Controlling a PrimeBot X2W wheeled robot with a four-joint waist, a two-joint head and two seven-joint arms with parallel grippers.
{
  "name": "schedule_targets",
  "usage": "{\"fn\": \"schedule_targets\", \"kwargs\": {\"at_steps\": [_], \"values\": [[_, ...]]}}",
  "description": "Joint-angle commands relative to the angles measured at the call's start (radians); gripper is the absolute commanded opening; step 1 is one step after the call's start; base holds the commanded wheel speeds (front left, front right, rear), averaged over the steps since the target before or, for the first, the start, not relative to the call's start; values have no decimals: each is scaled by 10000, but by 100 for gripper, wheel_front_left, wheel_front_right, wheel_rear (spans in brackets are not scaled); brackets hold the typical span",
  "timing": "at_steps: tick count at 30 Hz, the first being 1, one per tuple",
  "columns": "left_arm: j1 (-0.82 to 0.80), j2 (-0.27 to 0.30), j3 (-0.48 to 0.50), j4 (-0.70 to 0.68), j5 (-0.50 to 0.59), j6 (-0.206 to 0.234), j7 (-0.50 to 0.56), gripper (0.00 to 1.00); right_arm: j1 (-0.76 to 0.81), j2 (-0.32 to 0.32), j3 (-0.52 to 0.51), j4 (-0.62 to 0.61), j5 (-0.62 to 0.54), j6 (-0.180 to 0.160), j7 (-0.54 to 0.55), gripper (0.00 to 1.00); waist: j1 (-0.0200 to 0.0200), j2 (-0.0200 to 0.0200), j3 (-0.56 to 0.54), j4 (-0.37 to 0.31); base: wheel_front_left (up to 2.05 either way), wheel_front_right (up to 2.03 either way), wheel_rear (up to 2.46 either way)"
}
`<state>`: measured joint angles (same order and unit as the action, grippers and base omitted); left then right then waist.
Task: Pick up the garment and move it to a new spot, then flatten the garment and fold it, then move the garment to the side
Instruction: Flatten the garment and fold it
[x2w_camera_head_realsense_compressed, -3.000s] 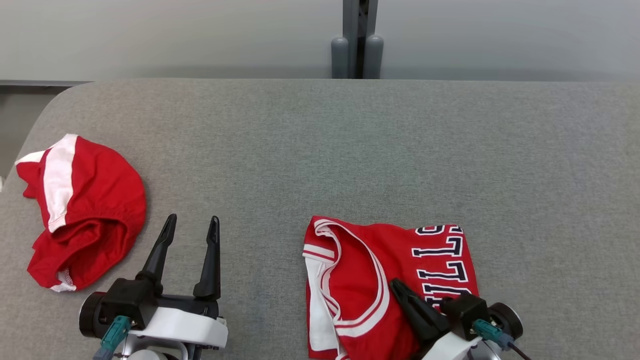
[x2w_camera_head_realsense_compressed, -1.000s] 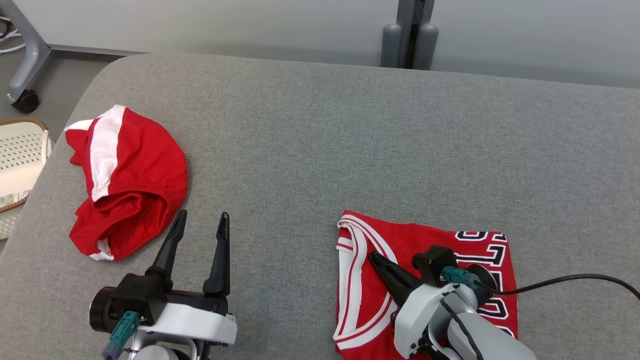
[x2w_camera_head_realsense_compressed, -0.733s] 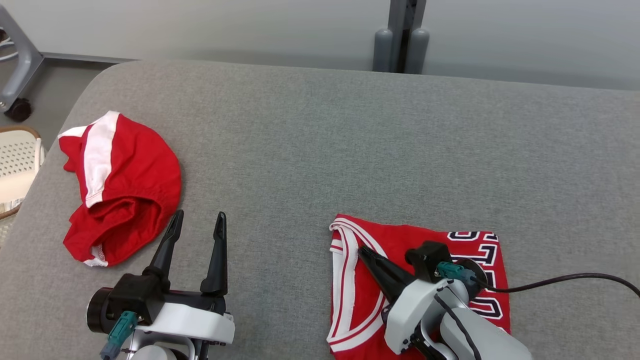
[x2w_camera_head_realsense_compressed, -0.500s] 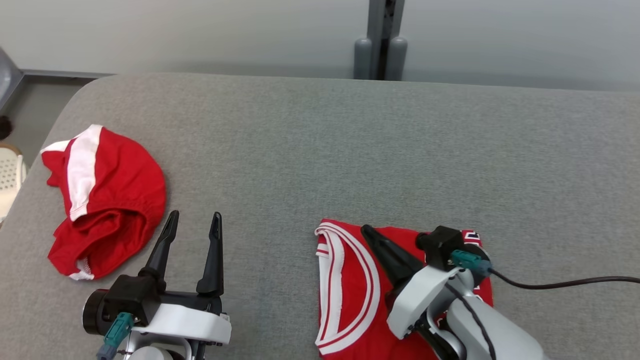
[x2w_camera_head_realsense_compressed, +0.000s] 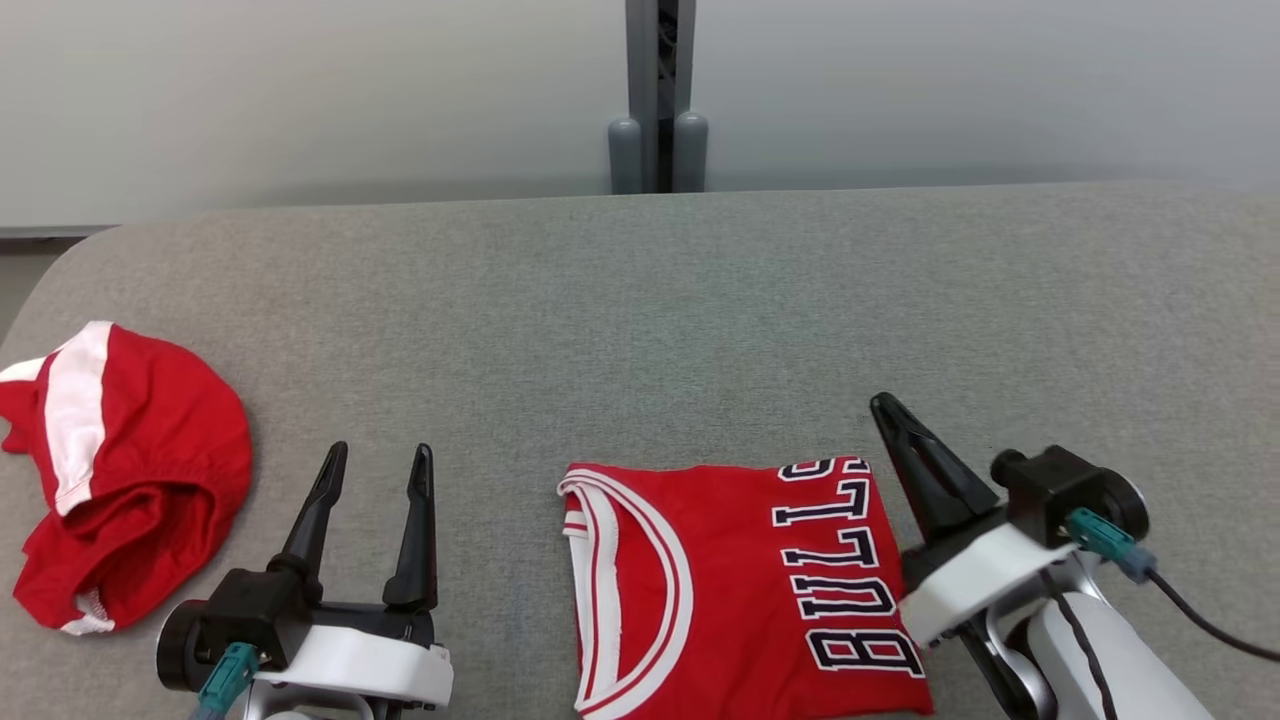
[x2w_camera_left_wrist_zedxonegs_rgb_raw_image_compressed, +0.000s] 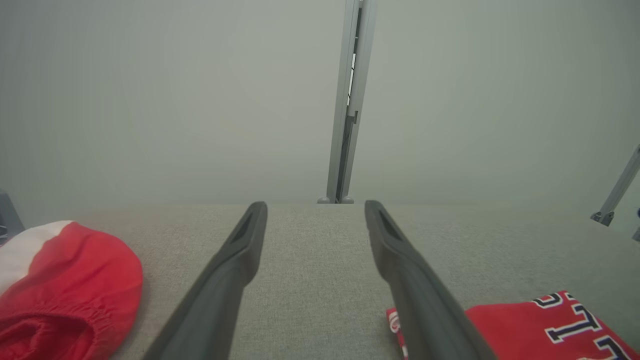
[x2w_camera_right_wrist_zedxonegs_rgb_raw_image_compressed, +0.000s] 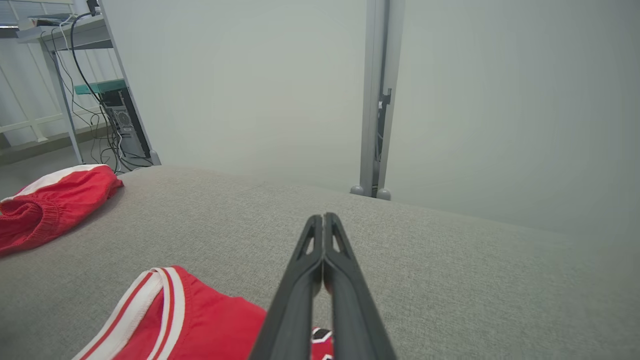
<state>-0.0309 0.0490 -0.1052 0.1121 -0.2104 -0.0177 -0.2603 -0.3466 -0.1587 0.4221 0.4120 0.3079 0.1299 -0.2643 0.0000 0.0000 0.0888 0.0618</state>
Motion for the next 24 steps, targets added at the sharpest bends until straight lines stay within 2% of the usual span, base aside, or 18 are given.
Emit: {"fn": "schedule_targets", "kwargs": {"at_steps": [1,9,15,16,17,18,24], "values": [[10,31,54,12,67,-62,-47,100,288,-27,-255,-227,-275,16,-20,0,0,0,-79,-136,0,0,0],[287,33,92,3,26,-54,-45,100,1639,303,-2045,-1149,-1417,16,-22,0,0,0,-335,-421,0,0,0],[441,31,100,1,10,-38,-46,100,2213,634,-2896,-1170,-1878,14,-20,0,0,0,-459,-509,0,0,0],[449,30,97,4,15,-42,-46,100,2278,683,-2984,-1077,-2014,14,-22,13,0,0,-474,-518,0,0,0],[437,31,104,4,20,-47,-46,100,2267,720,-3026,-1097,-2195,14,-22,48,0,0,-485,-526,0,0,0],[432,33,107,-3,26,-50,-46,100,2277,759,-3089,-1100,-2267,14,-22,100,0,0,-486,-532,0,0,0],[436,31,133,6,76,-82,-46,100,2330,902,-3289,-1104,-2359,10,-20,100,0,0,-455,-540,0,0,0]]}}
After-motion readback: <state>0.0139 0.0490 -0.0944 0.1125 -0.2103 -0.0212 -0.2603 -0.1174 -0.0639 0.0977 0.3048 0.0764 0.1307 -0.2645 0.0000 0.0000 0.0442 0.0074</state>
